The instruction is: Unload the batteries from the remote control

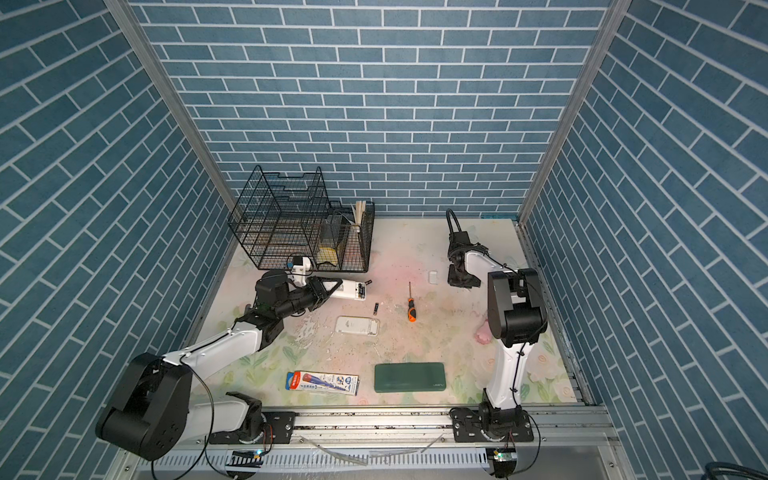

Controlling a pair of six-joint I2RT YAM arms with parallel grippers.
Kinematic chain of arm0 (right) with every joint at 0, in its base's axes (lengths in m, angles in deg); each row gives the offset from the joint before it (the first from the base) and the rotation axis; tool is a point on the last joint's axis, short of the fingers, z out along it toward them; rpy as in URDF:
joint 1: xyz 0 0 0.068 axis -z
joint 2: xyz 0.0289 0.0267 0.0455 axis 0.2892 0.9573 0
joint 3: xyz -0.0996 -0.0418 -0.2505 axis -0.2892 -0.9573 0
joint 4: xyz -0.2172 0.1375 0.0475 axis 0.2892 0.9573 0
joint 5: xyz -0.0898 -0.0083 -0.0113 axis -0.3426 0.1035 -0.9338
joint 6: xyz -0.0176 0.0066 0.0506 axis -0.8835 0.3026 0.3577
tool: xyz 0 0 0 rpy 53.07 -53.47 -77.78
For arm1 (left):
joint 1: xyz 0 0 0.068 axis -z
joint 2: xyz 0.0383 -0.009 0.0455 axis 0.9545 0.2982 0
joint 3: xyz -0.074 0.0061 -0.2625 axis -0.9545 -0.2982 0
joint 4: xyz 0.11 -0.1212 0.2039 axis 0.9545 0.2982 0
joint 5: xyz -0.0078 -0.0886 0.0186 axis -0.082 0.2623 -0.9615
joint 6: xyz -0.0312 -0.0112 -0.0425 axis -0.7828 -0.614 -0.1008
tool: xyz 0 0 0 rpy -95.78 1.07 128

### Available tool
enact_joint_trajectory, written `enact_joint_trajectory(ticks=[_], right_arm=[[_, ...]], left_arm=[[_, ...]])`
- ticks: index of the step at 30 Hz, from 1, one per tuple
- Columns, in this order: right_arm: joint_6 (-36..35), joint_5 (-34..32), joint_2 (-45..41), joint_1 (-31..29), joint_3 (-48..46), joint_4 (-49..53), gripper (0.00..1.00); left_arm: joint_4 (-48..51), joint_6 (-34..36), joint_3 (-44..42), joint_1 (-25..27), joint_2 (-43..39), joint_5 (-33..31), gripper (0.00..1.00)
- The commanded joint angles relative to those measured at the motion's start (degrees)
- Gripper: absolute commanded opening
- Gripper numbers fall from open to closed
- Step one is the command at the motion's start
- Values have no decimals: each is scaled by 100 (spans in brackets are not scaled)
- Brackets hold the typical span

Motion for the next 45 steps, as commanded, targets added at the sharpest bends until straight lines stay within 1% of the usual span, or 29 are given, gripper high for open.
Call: enact_joint_trajectory(ticks=[1,5,12,18,23,27,34,40,45], right_arm=[[-98,186,318,23,151,238,0],[-87,279,375,23,143,213,1],[-89,363,325,24,73,159,9],[-89,479,255,24,73,142,21],[-80,533,138,21,62,137,24],[-95,718,-131,17,-1,124,29],[-63,941,-796,12,-243,180,38],[33,1151,-1393,-46,-534,181,38],[-32,1243,-1817,-227,-778,86,38]], left_arm=[[-9,110,136,-27,-146,8,0],[40,114,116,-24,-188,-1,0],[265,210,65,-24,-374,-105,0],[314,234,10,-40,-411,-141,0],[293,205,-73,-102,-466,-168,0],[459,277,-156,-187,-623,-237,0],[1181,614,-385,-317,-1086,-598,0],[1890,789,-623,-332,-1670,-1121,0],[2111,743,-993,-358,-2049,-1503,0]])
